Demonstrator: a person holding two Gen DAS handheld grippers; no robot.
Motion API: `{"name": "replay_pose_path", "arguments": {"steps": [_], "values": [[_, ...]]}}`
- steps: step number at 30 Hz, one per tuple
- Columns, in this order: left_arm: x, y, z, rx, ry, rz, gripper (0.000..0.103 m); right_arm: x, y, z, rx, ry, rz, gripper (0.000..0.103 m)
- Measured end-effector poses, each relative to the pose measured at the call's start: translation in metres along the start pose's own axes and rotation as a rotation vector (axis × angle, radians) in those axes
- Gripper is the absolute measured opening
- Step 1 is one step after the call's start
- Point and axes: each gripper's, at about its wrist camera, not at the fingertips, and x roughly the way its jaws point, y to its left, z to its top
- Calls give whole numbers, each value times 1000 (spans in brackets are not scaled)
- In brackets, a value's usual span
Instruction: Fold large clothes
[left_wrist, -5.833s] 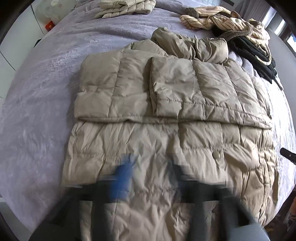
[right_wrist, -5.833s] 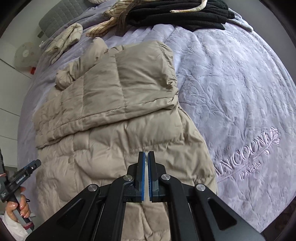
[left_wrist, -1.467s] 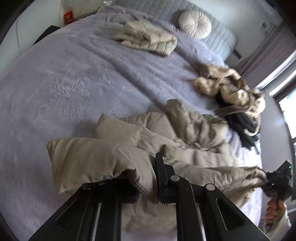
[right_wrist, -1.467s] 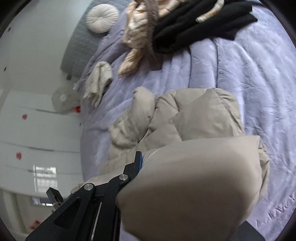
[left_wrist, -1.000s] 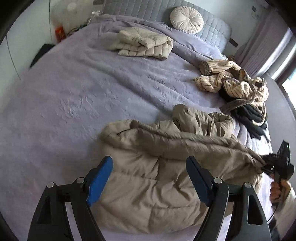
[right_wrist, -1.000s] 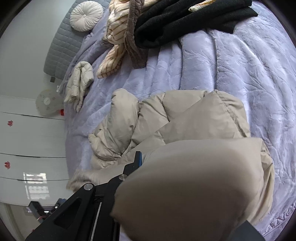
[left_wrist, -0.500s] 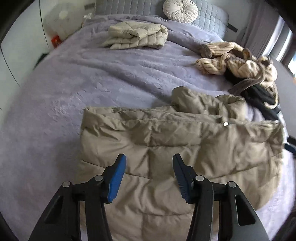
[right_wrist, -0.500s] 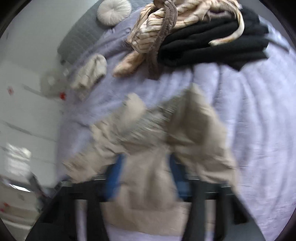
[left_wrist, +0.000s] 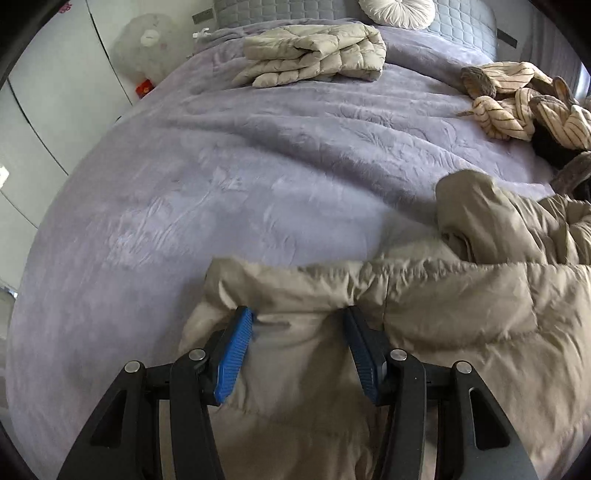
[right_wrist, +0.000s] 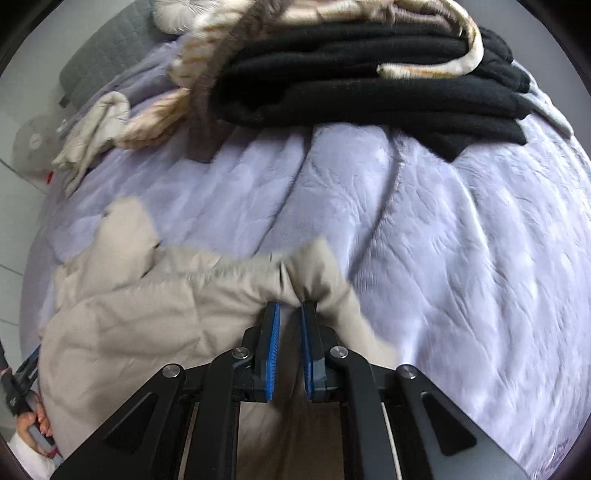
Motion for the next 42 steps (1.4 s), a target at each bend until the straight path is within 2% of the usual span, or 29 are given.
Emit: {"name": "replay_pose_path", "arguments": {"steps": [7,9,12,16,19,21,22,24,26,28,31,36,37,40,42], "values": [[30,-6,18,-8,42,-16,55,33,-22,14,98,30,12,3],[22,6,25,-53,54,-25,55,23,-20,14,109,21,-4,4],[-5,28,26,-102,22,-56,55,-6,-13,11,77,-18,-2,5],[-30,52,3,-71,-2,-29,55,-55,-5,-23,-1,-62,7,9],[-11,62,-11,-66,67,-1,55,-59,-14,-48,-19,-57,-32,9],[7,66,-15,-101,92,-30,55,-48,-23,-56,4,-28,-23,9],[12,65,-14,-108,97,-31,55,-39,-28,-56,37,-5,-10,9],[24,59,-10,-95,101,-1,63,-27,-29,-51,58,8,-17,9],[25,54,-7,-87,99,33,63,-22,-29,-47,67,22,-26,9],[15,57,-5,-102,98,45,63,-33,-26,-45,86,18,-35,9],[-11,65,-7,-101,79,29,63,-58,-24,-46,96,-12,4,9],[-57,79,-26,-113,61,-10,63,-102,-28,-68,147,-46,74,11],[-65,81,-32,-115,63,-24,63,-109,-28,-72,153,-47,92,13],[-85,80,-47,-103,72,-52,63,-123,-22,-89,152,-37,108,34],[-97,78,-58,-102,71,-70,63,-133,-20,-106,164,-30,135,36]]}}
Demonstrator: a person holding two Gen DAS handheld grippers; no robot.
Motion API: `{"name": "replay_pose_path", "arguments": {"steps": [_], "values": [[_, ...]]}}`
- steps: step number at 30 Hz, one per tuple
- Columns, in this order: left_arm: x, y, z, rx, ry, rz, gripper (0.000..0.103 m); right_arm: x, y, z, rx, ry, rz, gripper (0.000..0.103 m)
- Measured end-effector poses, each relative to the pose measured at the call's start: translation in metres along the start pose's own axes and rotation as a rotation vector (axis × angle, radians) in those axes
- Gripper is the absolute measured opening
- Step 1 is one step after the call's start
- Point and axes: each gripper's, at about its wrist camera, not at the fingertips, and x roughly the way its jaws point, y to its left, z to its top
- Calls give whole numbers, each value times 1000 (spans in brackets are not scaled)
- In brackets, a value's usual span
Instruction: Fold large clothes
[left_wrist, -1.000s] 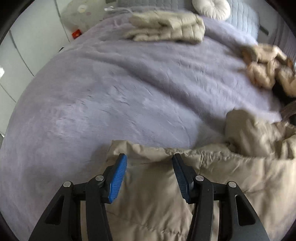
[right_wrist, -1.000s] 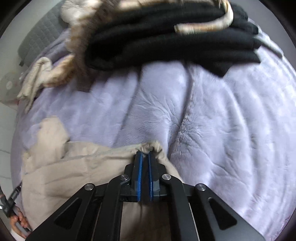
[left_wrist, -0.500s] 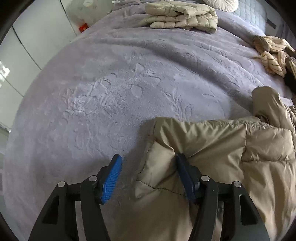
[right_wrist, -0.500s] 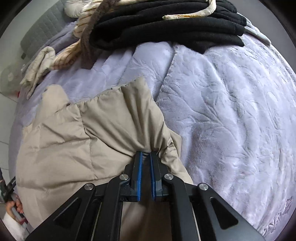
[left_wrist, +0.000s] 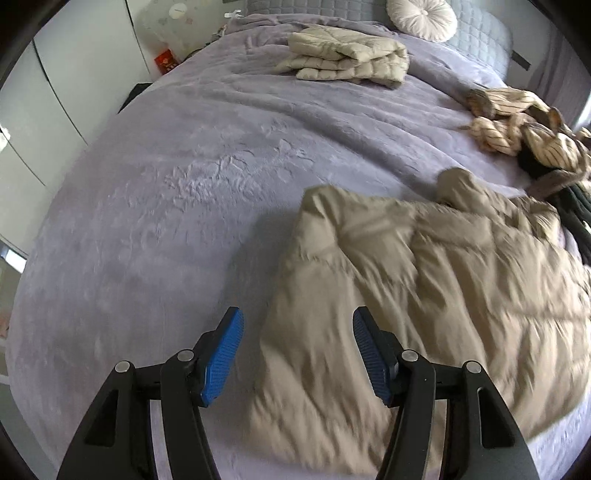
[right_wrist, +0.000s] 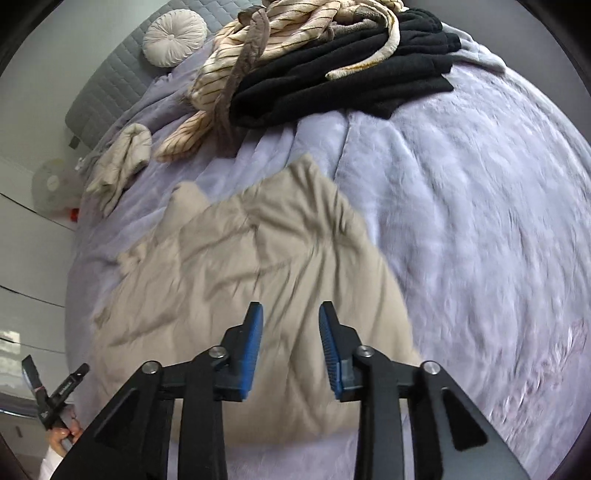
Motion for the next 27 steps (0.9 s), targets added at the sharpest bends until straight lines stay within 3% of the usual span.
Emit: {"name": "replay_pose_path", "arguments": {"steps": [3,4,5,10,11,14,17,20,22,27], "values": [[-14,0,-15,-31,12,-43,68,-5,1,-19,31,17,29,41],[-17,0,-19,-41,15,-52,76,-5,0,-23,38,22,34,43],[-21,0,-24,-48,11,-56,92,-8,-1,-30,49,29,45,43],[-40,-3,-46,-24,-21,-90,96,-13,-6,-51,81,59,60,55],[-41,-3,-49,-22,-12,-98,103,-14,-8,-55,90,63,61,56],[-45,-5,-59,-6,11,-108,103,-17,-13,-65,117,71,60,64],[-48,-6,-67,-1,36,-111,103,-21,-17,-72,144,73,81,82],[-53,-7,-73,5,46,-109,103,-28,-17,-75,158,65,109,87],[-58,-7,-74,14,39,-94,103,-33,-17,-77,160,56,127,101],[-60,-6,-75,17,46,-92,103,-44,-17,-79,175,25,155,103]]}}
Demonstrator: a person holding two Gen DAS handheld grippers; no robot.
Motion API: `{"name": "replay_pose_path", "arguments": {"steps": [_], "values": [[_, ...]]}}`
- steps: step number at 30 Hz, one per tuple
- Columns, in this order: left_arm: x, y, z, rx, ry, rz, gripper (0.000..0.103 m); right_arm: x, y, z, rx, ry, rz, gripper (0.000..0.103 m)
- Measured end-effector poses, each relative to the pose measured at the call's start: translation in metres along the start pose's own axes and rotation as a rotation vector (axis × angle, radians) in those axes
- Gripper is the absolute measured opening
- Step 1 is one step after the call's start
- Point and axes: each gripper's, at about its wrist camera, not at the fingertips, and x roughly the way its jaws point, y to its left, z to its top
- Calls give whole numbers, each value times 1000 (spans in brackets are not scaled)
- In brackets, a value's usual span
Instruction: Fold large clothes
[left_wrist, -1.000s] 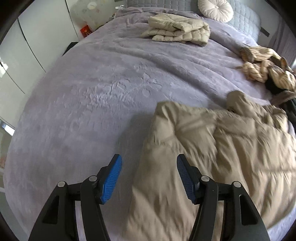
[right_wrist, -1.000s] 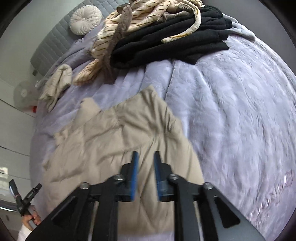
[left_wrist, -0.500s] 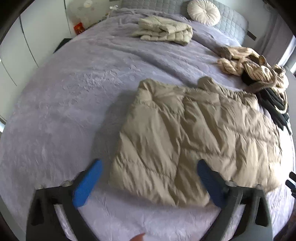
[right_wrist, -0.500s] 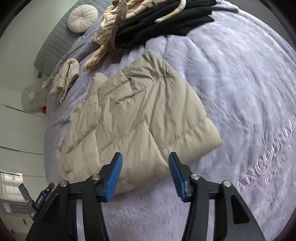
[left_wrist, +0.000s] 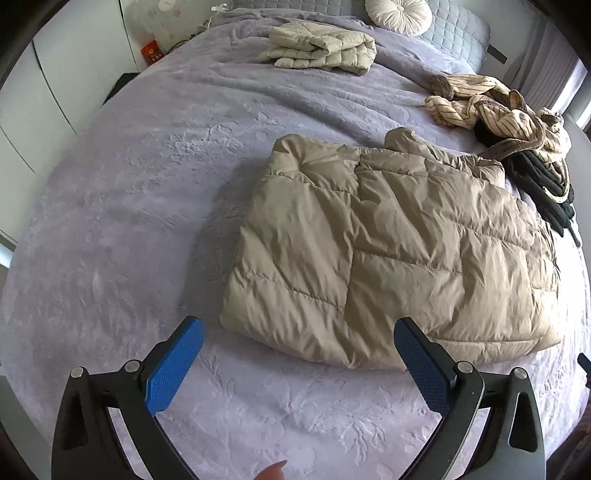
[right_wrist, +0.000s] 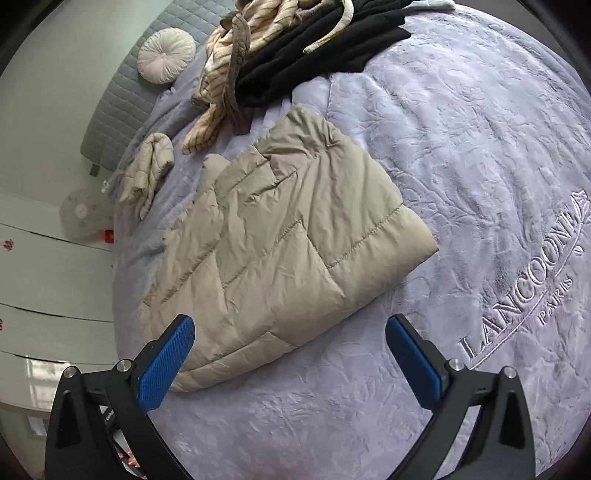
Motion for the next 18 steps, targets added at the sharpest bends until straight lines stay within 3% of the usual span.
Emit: {"name": "replay_pose_path", "arguments": {"steps": [9,12,18], "values": [[13,2,-13,0,48,56,103,12,-8,-14,33,37,-15,103],[20,6,-20,-22,88,15,103,22,-12,-18,50,98,-41,103],[28,5,-28,-59,114,-45,103,41,-29,-27,136,175,4,103]]}}
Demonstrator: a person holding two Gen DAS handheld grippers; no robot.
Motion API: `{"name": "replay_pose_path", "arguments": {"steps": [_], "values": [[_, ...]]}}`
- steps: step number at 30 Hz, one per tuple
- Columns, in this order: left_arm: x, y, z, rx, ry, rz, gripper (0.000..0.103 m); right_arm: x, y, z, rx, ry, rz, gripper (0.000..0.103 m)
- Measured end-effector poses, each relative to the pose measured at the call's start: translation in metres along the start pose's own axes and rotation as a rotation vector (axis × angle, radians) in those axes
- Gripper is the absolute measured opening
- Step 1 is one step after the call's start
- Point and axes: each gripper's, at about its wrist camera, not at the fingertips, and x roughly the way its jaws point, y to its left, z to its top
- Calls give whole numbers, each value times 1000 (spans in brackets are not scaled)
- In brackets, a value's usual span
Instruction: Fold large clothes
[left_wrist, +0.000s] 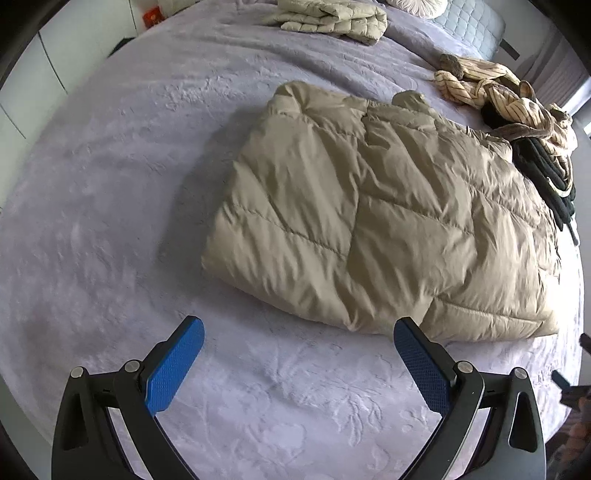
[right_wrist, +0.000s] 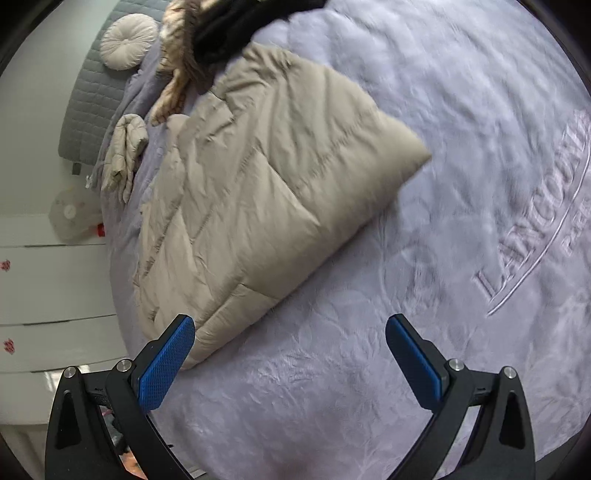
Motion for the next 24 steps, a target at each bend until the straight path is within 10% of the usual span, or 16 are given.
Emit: {"name": "replay_pose_path", "arguments": {"steps": [16,24], "values": [[42,-3,-5,-66,63,-69,103,42,-25,5,90,48,97,103],[58,30,-13,-220,95,-310,103,51,-32,12,107,47,226,103]]}}
